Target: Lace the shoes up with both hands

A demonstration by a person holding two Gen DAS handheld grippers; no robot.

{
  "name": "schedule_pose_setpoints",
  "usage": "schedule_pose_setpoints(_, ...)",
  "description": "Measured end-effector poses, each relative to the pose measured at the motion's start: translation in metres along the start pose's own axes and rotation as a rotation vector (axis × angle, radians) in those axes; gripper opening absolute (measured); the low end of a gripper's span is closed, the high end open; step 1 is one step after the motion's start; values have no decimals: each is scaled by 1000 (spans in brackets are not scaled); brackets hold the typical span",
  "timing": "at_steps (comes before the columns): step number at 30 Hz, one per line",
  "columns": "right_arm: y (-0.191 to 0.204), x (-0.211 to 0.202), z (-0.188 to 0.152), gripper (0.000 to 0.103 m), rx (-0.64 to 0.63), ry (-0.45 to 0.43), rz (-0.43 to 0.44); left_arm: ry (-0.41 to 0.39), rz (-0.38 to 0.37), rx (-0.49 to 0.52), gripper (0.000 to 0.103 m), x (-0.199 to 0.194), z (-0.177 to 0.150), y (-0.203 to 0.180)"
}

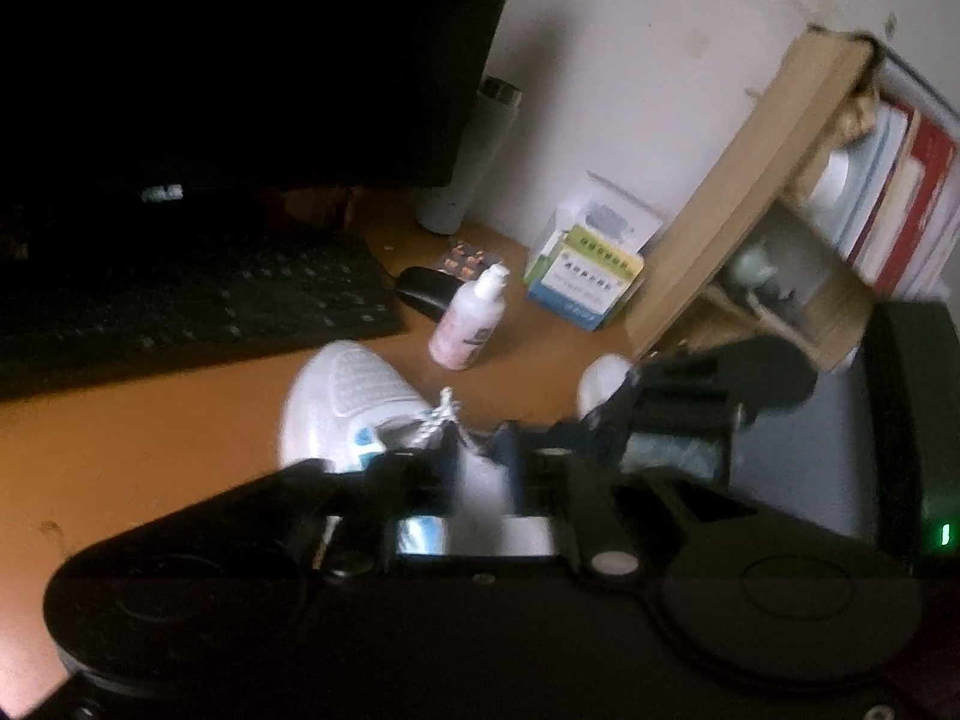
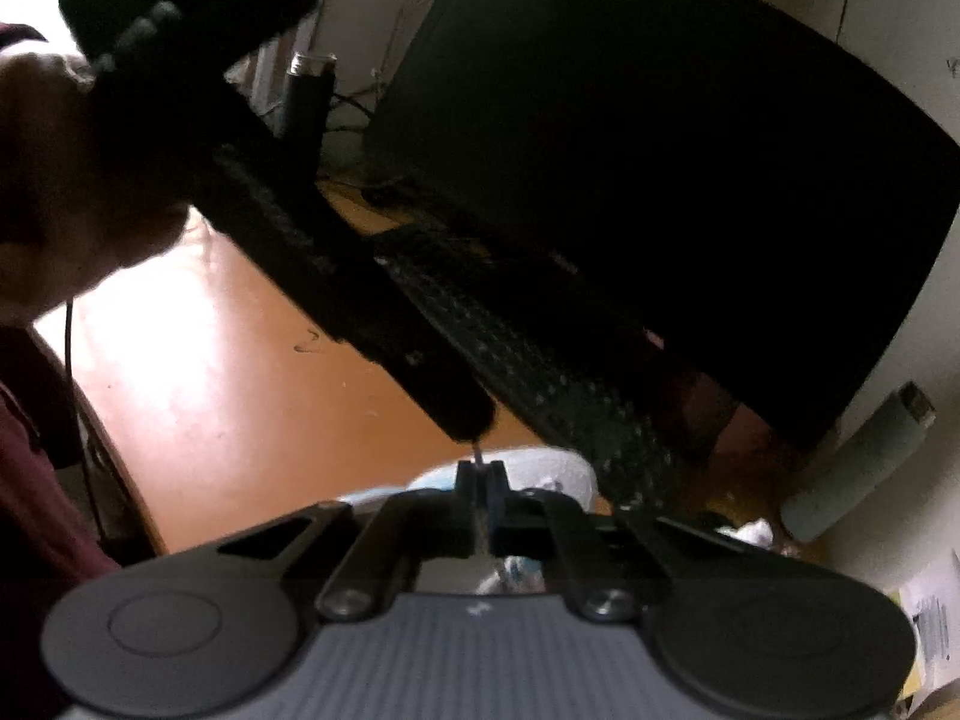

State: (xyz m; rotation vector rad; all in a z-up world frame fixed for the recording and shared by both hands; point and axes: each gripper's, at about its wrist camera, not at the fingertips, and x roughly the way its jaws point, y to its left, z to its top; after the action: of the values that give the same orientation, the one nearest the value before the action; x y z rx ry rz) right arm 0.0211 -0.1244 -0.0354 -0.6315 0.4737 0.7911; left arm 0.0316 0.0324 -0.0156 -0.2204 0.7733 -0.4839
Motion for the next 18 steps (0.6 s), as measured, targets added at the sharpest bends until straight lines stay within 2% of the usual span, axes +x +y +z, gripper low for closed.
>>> schedule_pose_setpoints(4,-18,18,2,3,42,102,3,58,62,92,40,14,-8,-6)
schedule_pose_setpoints(7,-33,41,8,3,71,156,48,96,82,139,40,26,-16,-9)
schedule_pose_setpoints(10,-36,56,13,3,89,201,112,133,102,187,28,38,-23,-11)
schedule_pose_setpoints(12,-35,58,14,3,111,228,152,140,105,197,20,42,-26,-9)
schedule_pose_setpoints(18,-34,78,15,3,141,330,172,137,97,180,19,45,-32,-1)
